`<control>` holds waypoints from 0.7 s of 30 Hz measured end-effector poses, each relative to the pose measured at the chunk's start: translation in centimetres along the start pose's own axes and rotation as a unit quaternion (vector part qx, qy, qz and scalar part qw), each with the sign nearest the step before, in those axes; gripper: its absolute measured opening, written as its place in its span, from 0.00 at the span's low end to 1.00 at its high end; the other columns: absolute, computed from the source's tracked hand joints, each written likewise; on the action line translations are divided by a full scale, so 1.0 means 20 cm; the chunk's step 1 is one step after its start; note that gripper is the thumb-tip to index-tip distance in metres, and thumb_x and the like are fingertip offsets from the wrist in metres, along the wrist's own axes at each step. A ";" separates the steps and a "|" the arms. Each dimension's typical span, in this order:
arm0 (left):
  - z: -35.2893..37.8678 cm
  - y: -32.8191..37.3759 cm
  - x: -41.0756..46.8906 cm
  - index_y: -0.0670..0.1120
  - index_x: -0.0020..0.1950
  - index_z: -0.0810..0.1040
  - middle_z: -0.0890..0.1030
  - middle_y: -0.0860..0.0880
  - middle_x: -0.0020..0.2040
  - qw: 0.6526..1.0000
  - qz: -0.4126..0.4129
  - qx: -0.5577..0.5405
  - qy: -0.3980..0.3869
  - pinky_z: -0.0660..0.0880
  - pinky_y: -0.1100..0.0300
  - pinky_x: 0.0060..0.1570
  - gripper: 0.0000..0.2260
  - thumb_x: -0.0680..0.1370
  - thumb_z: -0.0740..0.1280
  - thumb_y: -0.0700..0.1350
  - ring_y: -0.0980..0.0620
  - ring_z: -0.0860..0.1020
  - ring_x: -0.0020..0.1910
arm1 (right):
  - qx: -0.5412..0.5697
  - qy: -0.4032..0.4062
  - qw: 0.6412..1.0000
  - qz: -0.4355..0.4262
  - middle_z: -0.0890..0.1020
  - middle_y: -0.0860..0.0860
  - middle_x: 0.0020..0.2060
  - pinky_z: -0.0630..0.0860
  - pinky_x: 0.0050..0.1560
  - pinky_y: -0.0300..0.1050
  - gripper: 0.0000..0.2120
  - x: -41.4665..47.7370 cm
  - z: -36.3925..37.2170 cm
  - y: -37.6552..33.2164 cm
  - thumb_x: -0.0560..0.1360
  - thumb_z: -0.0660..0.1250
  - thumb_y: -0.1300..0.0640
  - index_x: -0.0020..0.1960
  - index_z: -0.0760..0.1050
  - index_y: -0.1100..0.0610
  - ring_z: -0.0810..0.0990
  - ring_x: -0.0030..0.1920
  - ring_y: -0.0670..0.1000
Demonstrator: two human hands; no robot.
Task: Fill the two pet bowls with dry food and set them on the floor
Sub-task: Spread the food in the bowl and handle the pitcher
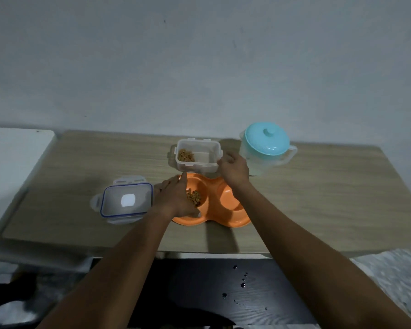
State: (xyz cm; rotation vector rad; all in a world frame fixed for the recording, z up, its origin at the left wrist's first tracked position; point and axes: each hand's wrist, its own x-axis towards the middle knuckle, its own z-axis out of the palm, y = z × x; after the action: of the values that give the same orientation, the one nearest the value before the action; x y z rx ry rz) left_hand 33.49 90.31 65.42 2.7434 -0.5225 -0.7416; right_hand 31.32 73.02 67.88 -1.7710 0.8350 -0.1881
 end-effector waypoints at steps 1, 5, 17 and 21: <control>0.01 0.03 0.00 0.50 0.80 0.49 0.57 0.46 0.80 1.000 0.001 -0.008 0.008 0.59 0.42 0.73 0.59 0.58 0.79 0.62 0.41 0.55 0.78 | -0.013 0.019 0.999 -0.044 0.82 0.54 0.64 0.77 0.66 0.57 0.21 -0.03 -0.04 0.00 0.78 0.68 0.58 0.71 0.76 0.55 0.79 0.64 0.56; 0.02 0.16 -0.01 0.48 0.80 0.53 0.61 0.44 0.78 1.000 -0.024 -0.001 0.008 0.65 0.45 0.71 0.59 0.57 0.81 0.60 0.40 0.60 0.76 | 0.005 0.134 0.976 -0.169 0.85 0.52 0.54 0.78 0.59 0.50 0.12 -0.09 -0.25 -0.02 0.78 0.67 0.58 0.58 0.83 0.57 0.81 0.55 0.52; 0.11 0.45 -0.03 0.53 0.81 0.51 0.52 0.44 0.81 0.996 -0.063 -0.056 -0.011 0.63 0.49 0.73 0.56 0.62 0.83 0.47 0.44 0.54 0.80 | -0.060 0.078 0.995 -0.020 0.82 0.56 0.52 0.72 0.46 0.49 0.30 0.38 -0.76 0.08 0.77 0.60 0.32 0.53 0.78 0.60 0.80 0.51 0.57; 0.10 0.48 -0.03 0.53 0.81 0.52 0.55 0.45 0.80 0.995 -0.076 -0.064 -0.007 0.64 0.46 0.73 0.55 0.62 0.83 0.45 0.44 0.55 0.79 | 0.069 0.015 0.997 0.020 0.82 0.51 0.46 0.78 0.48 0.50 0.27 0.37 -0.76 0.14 0.66 0.67 0.27 0.45 0.80 0.52 0.81 0.48 0.53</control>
State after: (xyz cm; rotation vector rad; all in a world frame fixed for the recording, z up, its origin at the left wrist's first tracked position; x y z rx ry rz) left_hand 29.24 81.64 67.10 2.6817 -0.2601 -0.8016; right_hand 27.80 56.26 69.04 -1.6243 0.8585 -0.2419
